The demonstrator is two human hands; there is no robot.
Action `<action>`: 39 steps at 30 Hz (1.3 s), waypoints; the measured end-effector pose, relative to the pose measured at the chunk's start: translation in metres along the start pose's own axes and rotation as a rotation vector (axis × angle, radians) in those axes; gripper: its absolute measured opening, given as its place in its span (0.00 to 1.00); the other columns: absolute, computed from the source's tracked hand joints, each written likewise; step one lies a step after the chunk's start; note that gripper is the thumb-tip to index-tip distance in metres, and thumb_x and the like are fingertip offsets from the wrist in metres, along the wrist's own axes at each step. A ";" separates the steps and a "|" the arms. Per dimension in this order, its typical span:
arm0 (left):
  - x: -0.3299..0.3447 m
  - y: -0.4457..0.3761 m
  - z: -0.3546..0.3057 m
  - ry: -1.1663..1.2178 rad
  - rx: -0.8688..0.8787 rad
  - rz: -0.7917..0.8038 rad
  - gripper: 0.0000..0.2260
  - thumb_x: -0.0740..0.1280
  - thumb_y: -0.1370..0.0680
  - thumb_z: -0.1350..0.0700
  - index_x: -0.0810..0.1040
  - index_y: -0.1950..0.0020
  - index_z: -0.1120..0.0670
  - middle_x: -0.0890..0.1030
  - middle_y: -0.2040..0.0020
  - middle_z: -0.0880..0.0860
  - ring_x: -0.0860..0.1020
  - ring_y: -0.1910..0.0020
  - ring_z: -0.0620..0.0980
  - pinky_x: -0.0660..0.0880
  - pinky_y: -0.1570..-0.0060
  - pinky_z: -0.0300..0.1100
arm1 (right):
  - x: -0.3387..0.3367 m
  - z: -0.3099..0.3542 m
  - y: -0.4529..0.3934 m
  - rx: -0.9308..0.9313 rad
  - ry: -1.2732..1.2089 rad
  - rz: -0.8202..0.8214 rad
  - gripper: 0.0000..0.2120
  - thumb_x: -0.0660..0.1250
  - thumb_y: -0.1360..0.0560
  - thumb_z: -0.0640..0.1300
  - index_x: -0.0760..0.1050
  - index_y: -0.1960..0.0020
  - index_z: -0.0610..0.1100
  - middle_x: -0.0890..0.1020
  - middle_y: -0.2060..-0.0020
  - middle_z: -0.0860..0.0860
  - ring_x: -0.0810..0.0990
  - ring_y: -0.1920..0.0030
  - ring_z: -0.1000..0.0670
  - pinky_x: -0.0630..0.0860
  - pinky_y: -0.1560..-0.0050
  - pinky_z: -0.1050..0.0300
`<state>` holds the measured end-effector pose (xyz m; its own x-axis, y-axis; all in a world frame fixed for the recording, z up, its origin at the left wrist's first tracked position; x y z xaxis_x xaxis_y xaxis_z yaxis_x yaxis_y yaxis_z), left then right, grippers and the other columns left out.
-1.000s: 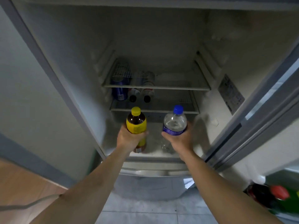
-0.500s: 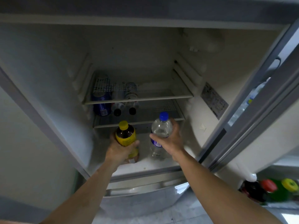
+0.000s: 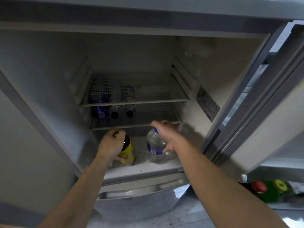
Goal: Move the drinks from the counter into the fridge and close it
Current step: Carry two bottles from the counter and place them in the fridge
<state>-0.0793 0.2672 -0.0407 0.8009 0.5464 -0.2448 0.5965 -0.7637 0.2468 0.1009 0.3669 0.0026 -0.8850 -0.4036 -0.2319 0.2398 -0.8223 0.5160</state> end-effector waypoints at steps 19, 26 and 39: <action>0.035 0.095 0.138 0.781 -0.375 -0.017 0.34 0.66 0.25 0.70 0.64 0.25 0.43 0.71 0.35 0.60 0.82 0.49 0.64 0.80 0.54 0.56 | -0.014 -0.160 0.062 -0.032 -1.037 -0.295 0.20 0.60 0.26 0.33 0.76 0.39 0.48 0.78 0.43 0.48 0.78 0.41 0.37 0.81 0.52 0.39; 0.049 0.100 0.150 0.730 -0.557 0.042 0.19 0.71 0.24 0.50 0.71 0.35 0.41 0.79 0.43 0.62 0.81 0.55 0.62 0.80 0.62 0.51 | 0.005 -0.190 0.056 0.302 -0.812 0.089 0.27 0.74 0.30 0.53 0.74 0.35 0.41 0.81 0.42 0.36 0.83 0.49 0.37 0.82 0.59 0.44; 0.030 0.100 0.138 0.497 -0.424 -0.136 0.16 0.70 0.25 0.42 0.73 0.41 0.46 0.81 0.53 0.59 0.74 0.75 0.48 0.69 0.77 0.39 | 0.019 -0.196 0.062 0.178 -0.468 -0.179 0.20 0.78 0.34 0.51 0.77 0.45 0.47 0.86 0.58 0.41 0.83 0.65 0.42 0.77 0.71 0.54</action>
<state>-0.0024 0.1597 -0.1527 0.5856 0.7990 0.1364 0.5810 -0.5311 0.6168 0.1771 0.2294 -0.1317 -0.9991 -0.0076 0.0428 0.0334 -0.7645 0.6437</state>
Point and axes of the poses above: each hand's wrist, its own y-axis away from the middle knuckle, its own x-axis out of the palm, z = x × y, the point moved 2 cm from there along -y, towards the middle knuckle
